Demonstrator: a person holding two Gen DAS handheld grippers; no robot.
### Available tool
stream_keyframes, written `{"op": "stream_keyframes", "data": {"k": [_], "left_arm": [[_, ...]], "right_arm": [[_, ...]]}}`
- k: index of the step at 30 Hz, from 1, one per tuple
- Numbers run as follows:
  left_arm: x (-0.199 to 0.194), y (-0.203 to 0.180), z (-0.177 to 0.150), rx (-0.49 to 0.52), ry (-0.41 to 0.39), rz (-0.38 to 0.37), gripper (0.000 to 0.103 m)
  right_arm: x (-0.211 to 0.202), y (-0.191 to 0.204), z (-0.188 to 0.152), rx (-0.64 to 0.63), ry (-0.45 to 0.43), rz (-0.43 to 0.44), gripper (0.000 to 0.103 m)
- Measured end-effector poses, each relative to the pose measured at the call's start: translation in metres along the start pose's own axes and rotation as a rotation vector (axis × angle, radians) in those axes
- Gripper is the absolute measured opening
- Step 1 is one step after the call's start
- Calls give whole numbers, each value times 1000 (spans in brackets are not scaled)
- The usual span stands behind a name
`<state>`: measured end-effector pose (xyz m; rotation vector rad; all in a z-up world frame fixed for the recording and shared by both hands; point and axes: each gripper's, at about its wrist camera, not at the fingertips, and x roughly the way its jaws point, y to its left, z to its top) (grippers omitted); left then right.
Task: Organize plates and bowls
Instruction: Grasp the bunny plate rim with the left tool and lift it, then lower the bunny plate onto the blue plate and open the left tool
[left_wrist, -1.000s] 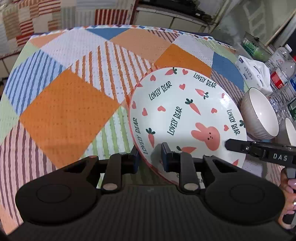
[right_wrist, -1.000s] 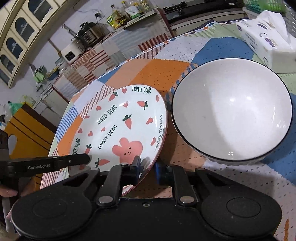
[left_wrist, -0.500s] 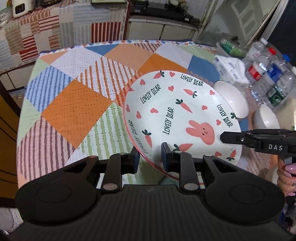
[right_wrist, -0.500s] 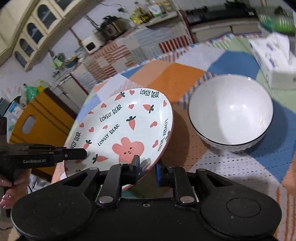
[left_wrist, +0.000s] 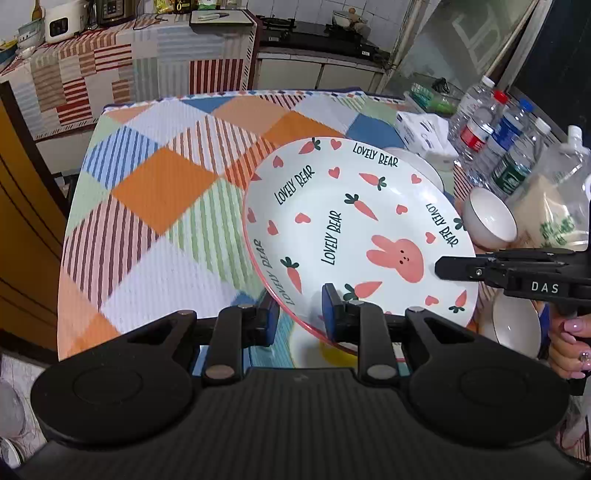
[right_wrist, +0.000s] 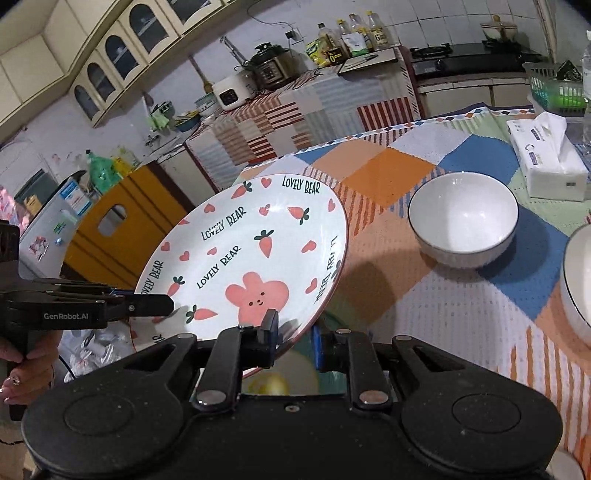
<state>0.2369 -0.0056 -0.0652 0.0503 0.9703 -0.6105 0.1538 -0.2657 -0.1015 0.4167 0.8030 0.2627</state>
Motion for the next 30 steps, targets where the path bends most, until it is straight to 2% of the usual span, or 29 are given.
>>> {"op": "stream_keyframes", "data": {"k": [15, 22, 30], "left_arm": [[12, -2, -49, -44, 117, -22, 23], [23, 0, -58, -56, 175, -22, 23], [26, 3, -59, -70, 206, -18, 24]], "right_arm": [[-8, 1, -52, 35, 84, -20, 23], [2, -1, -62, 55, 140, -34, 24], [6, 5, -61, 36, 181, -56, 25]]}}
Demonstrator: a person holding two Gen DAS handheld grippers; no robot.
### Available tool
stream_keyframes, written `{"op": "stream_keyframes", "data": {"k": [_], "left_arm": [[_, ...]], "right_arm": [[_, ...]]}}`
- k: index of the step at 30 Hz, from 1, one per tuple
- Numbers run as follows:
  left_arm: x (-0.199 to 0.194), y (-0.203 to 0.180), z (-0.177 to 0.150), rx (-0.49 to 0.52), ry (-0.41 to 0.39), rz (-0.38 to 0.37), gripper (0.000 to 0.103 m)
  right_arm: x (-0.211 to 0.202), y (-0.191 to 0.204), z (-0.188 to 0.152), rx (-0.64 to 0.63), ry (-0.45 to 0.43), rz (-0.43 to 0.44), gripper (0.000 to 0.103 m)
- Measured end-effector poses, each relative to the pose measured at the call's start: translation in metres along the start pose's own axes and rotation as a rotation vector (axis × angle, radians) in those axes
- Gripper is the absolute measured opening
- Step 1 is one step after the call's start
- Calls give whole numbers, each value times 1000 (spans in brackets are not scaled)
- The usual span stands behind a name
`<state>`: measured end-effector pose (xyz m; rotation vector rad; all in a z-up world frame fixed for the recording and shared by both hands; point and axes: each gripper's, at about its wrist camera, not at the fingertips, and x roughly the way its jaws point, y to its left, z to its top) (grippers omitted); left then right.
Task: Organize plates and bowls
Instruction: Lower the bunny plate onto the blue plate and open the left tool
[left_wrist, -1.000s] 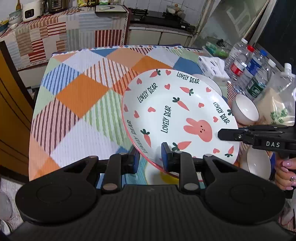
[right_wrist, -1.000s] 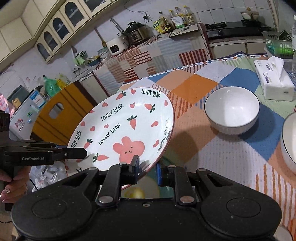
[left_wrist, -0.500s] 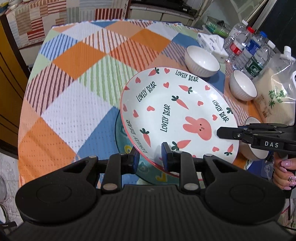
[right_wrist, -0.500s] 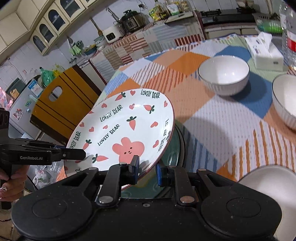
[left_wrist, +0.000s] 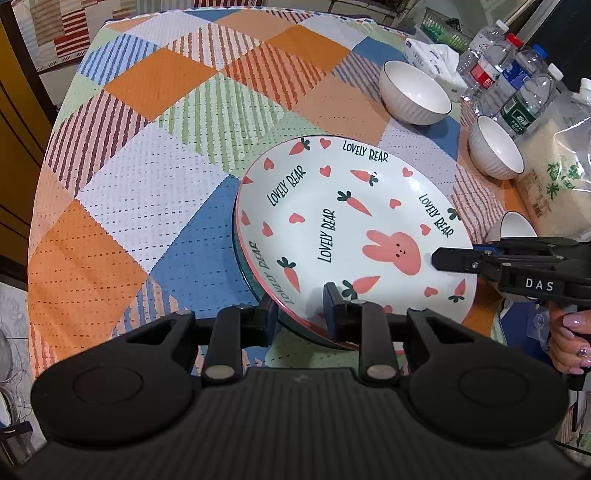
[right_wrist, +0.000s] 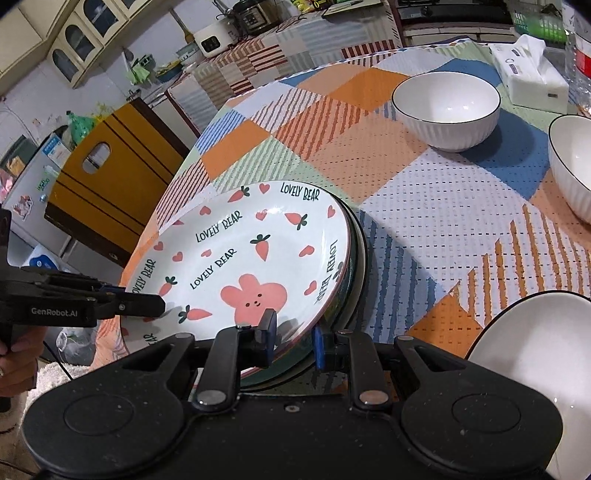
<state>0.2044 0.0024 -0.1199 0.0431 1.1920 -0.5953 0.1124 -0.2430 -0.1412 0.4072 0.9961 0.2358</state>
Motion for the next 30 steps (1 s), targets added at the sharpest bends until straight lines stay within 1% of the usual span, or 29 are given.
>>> {"op": "stream_keyframes", "data": {"k": [7, 9, 13, 17, 21, 24, 26, 30], "left_arm": [[1, -1, 8, -13, 37, 26, 25], [2, 0, 9, -18, 42, 25, 25], [7, 3, 9, -35, 59, 15, 26], [11, 3, 5, -42, 72, 15, 26], [15, 2, 3, -33, 84, 31, 27], [18, 1, 4, -29, 108, 36, 27], [19, -1, 4, -24, 113, 52, 27], [20, -3, 4, -21, 117, 71, 28]], "right_arm": [[5, 18, 8, -47, 43, -87, 26], [5, 23, 8, -67, 46, -105, 27], [5, 23, 9, -69, 52, -114, 26], [6, 32, 7, -106, 65, -167, 27], [8, 38, 7, -87, 103, -220, 27], [11, 45, 4, -122, 121, -265, 29], [14, 48, 1, -145, 131, -293, 30], [15, 52, -1, -169, 124, -315, 31]]}}
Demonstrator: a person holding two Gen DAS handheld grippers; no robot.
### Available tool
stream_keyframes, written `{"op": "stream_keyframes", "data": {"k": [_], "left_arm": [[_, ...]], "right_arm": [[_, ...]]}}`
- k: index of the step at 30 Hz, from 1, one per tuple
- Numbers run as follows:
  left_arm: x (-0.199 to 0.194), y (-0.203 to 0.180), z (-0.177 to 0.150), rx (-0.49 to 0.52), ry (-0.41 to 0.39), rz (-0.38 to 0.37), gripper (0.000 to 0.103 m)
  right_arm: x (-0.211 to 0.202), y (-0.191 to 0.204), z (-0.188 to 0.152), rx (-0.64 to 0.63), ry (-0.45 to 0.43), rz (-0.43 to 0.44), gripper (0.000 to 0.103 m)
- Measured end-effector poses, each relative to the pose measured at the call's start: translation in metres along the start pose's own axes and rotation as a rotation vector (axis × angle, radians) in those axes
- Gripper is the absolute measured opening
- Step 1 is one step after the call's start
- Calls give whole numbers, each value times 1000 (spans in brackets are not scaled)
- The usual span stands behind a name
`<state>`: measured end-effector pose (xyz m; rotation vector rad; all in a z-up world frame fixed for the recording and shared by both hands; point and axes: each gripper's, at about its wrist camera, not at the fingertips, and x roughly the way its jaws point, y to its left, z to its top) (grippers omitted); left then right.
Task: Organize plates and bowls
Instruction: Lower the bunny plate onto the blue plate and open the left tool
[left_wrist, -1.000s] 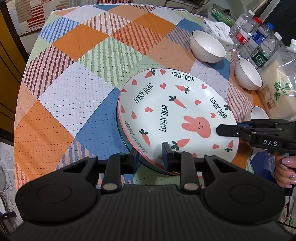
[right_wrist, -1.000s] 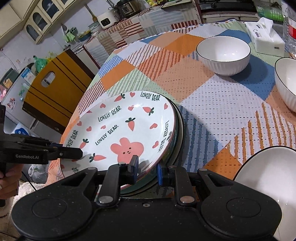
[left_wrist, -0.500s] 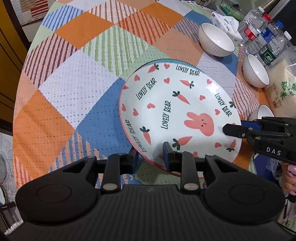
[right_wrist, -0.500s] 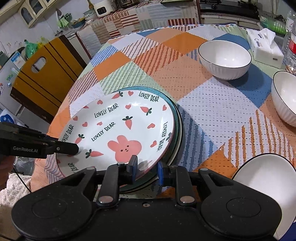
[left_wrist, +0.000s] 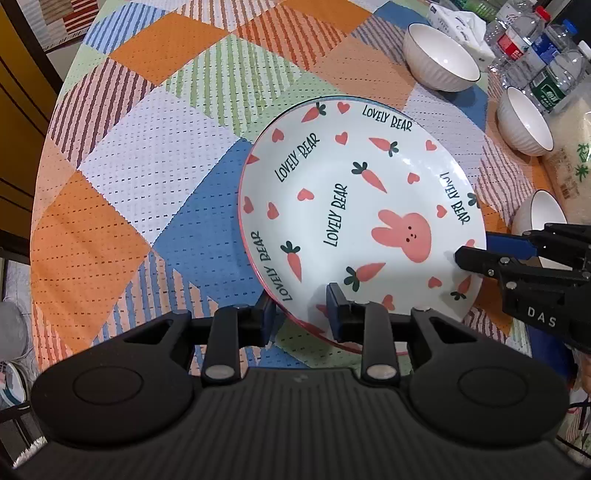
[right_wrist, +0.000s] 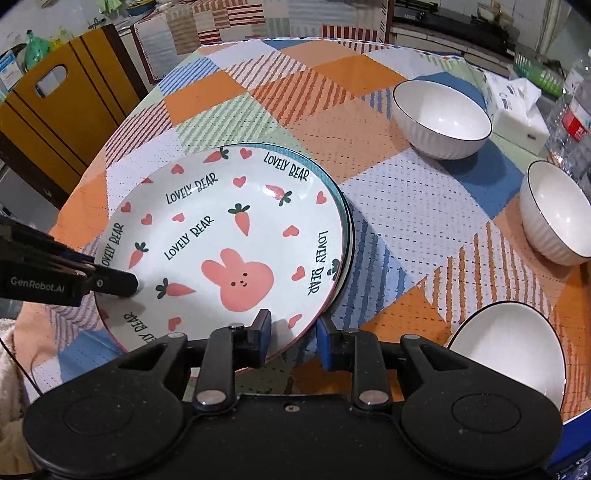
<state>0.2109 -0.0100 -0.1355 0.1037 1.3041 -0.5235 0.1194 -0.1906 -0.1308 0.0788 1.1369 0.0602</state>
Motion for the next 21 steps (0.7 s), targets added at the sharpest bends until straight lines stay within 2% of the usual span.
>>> {"op": "stream_keyframes", "data": {"k": [9, 13, 21], "left_arm": [[5, -15, -4, 16, -7, 92, 30], [2, -19, -4, 14, -1, 112, 30], [-30, -38, -13, 52, -36, 126, 29]], "right_arm": [[1, 8, -6, -73, -59, -47, 33], [1, 3, -8, -77, -84, -36, 33], [-45, -25, -18, -10, -183, -11, 33]]}}
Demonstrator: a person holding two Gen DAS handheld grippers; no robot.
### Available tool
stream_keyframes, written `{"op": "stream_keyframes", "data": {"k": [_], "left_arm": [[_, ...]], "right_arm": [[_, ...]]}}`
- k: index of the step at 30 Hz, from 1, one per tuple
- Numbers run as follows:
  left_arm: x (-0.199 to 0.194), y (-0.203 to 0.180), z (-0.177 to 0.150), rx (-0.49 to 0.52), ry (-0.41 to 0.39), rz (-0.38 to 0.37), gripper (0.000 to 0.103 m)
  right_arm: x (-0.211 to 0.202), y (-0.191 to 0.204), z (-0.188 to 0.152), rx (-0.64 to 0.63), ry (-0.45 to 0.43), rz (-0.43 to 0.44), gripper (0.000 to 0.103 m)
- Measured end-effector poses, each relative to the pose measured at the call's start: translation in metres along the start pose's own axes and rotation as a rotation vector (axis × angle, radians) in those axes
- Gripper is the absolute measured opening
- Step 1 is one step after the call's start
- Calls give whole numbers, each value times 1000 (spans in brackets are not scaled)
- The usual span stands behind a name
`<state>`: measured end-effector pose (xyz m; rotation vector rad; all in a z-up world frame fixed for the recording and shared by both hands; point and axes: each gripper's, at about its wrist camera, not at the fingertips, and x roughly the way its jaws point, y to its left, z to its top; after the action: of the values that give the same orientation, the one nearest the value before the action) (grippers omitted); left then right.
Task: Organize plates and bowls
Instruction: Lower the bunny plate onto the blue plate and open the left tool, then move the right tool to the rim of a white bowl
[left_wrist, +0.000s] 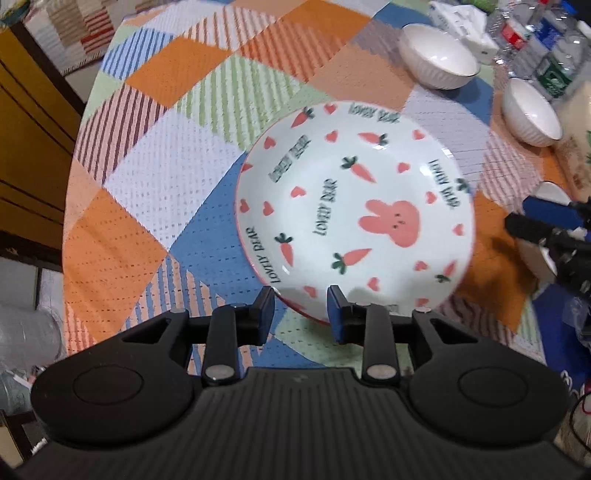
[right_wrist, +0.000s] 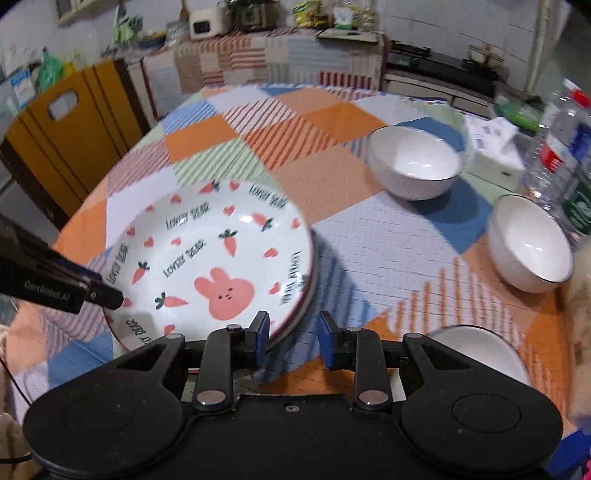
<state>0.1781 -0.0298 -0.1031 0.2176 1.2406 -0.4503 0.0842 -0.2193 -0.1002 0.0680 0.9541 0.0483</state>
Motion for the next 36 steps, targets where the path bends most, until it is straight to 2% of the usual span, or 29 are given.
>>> {"op": "stream_keyframes", "data": {"k": [6, 10, 12, 17, 19, 24, 26, 30, 36], "left_arm": [[-40, -31, -2, 74, -62, -7, 31], [-58, -58, -7, 127, -89, -23, 31], [-62, -70, -11, 140, -96, -38, 31], [-62, -102, -18, 164, -102, -56, 35], [-57, -112, -18, 156, -98, -86, 41], [-37, -141, -10, 144, -98, -114, 45], [-30, -151, -5, 145, -109, -124, 46], [-7, -166, 3, 124, -110, -167, 47], [32, -182, 11, 107, -88, -215, 48]], "right_arm": [[-49, -21, -4, -15, -72, 22, 40], [-73, -33, -15, -62, -104, 12, 49], [-82, -41, -24, -81, -111, 0, 50], [-94, -67, -51, -96, -130, 12, 68], [-94, -78, -63, -92, -128, 18, 72], [-77, -94, -91, -111, -111, -6, 78], [-66, -98, -101, -141, -91, -9, 92], [-42, -101, -115, -167, -62, -15, 92], [-11, -103, -115, -140, -43, -5, 92]]}}
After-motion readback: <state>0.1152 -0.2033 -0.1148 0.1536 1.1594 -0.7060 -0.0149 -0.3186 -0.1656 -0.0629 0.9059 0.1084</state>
